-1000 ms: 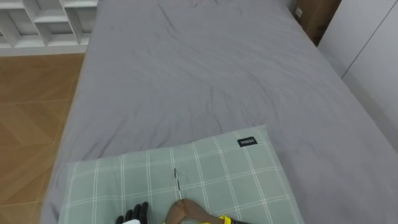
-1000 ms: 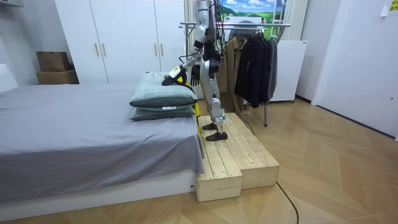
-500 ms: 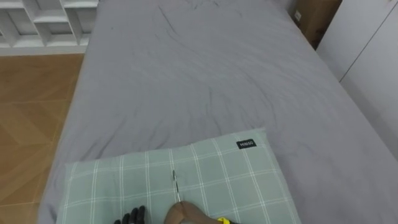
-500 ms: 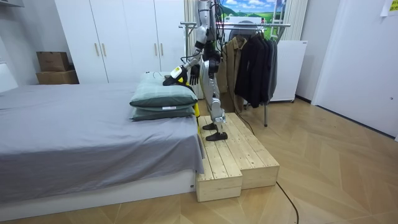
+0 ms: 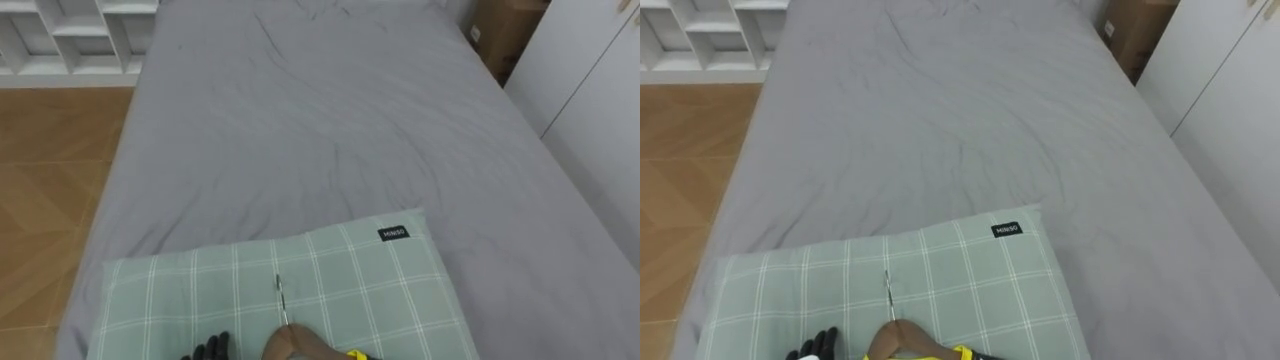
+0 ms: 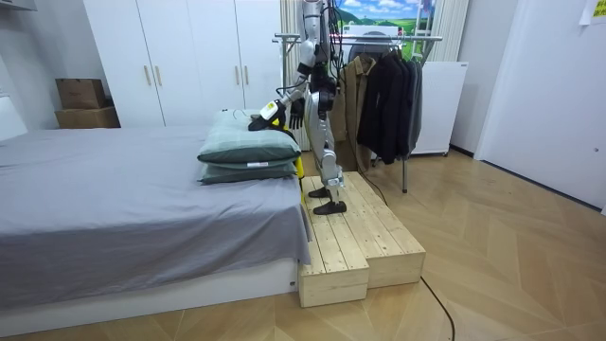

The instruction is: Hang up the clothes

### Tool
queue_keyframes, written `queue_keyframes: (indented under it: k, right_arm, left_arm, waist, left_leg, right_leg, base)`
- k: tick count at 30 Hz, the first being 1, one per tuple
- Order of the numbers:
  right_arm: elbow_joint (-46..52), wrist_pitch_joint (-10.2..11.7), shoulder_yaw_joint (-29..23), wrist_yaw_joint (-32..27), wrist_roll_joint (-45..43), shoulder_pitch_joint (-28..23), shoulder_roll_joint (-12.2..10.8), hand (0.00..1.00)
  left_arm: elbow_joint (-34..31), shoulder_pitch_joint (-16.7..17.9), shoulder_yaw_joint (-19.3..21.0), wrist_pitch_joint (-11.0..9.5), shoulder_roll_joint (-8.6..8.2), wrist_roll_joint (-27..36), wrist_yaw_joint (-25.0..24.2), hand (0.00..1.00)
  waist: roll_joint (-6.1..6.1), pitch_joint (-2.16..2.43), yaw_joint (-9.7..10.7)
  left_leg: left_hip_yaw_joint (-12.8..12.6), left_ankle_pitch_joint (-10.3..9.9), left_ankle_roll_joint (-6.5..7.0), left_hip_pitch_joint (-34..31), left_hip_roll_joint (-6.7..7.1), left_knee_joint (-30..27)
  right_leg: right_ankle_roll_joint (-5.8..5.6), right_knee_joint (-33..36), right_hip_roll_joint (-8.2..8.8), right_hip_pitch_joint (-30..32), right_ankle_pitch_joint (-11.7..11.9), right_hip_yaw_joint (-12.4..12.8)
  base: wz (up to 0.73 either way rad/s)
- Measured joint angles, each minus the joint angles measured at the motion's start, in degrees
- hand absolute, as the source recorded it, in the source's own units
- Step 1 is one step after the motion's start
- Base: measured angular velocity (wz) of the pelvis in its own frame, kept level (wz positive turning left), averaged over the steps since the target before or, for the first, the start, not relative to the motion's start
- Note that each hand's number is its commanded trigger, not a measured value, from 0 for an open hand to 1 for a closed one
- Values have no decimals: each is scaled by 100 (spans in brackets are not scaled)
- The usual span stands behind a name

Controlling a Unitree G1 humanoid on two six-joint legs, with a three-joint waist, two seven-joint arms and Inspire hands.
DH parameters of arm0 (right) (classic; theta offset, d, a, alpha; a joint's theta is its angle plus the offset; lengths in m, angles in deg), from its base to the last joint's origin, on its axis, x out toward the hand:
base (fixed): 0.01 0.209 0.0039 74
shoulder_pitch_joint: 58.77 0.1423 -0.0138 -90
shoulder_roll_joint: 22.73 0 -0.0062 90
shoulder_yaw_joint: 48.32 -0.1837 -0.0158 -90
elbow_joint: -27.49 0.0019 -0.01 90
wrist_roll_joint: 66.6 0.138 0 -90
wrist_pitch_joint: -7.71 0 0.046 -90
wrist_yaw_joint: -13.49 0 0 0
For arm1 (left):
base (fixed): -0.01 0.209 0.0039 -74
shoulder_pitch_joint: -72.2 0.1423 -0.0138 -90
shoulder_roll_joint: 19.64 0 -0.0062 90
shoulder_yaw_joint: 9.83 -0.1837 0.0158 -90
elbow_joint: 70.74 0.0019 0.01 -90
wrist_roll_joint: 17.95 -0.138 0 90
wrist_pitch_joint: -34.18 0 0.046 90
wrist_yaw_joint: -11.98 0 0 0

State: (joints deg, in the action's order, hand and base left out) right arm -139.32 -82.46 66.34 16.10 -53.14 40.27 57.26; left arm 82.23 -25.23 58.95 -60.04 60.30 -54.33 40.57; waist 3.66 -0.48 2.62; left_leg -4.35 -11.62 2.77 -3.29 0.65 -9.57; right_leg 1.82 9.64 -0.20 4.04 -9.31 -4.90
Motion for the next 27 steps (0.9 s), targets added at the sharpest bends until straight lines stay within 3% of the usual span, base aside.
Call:
queue_keyframes:
  k: [1, 7, 13, 15, 19, 27]
  right_arm:
    - [0, 0, 0, 0, 0, 0, -1, 0]
    - [5, 0, 0, 0, -8, 1, -1, 0]
    - [11, 0, 0, -13, -7, 3, -1, 0]
    - [13, 1, 0, -15, -7, 7, -1, 0]
    - [16, 1, 1, -27, -5, 7, -2, 0]
    - [17, 3, 0, -71, -6, 11, -1, 0]
  left_arm:
    - [0, 0, 0, -1, 0, 0, 0, 100]
    - [1, -47, 69, -3, 5, 0, 183, 100]
    - [5, -159, 79, 0, 125, -3, 361, 100]
    - [4, -160, 83, 8, 126, -2, 384, 100]
    - [8, -173, 85, 18, 121, -1, 384, 100]
    - [155, -150, 70, 36, 94, -9, 446, 100]
  waist:
    - [0, 0, 0]
    - [2, -2, -4]
    - [-8, -7, -15]
    - [-13, -43, -15]
    - [-25, -51, -14]
    - [-61, -24, -18]
  left_leg:
    - [0, 0, 0, 0, 0, 0]
    - [1, 0, 0, -1, 1, 2]
    - [0, 0, 0, 20, 2, 6]
    - [0, 0, 0, 63, 3, 16]
    - [0, 0, 0, 41, 7, 14]
    - [4, 0, 0, 100, 4, 17]
  right_leg:
    - [0, 0, 0, 0, 0, 0]
    - [0, -1, 7, 0, 0, -4]
    - [0, -1, 5, -28, 0, -2]
    - [0, -13, 5, -78, 0, -6]
    - [-1, -18, -4, -76, 0, -18]
    - [0, -14, 6, -97, 0, -19]
  base:
    - [0]
    - [0]
    - [0]
    - [0]
    - [0]
    - [0]
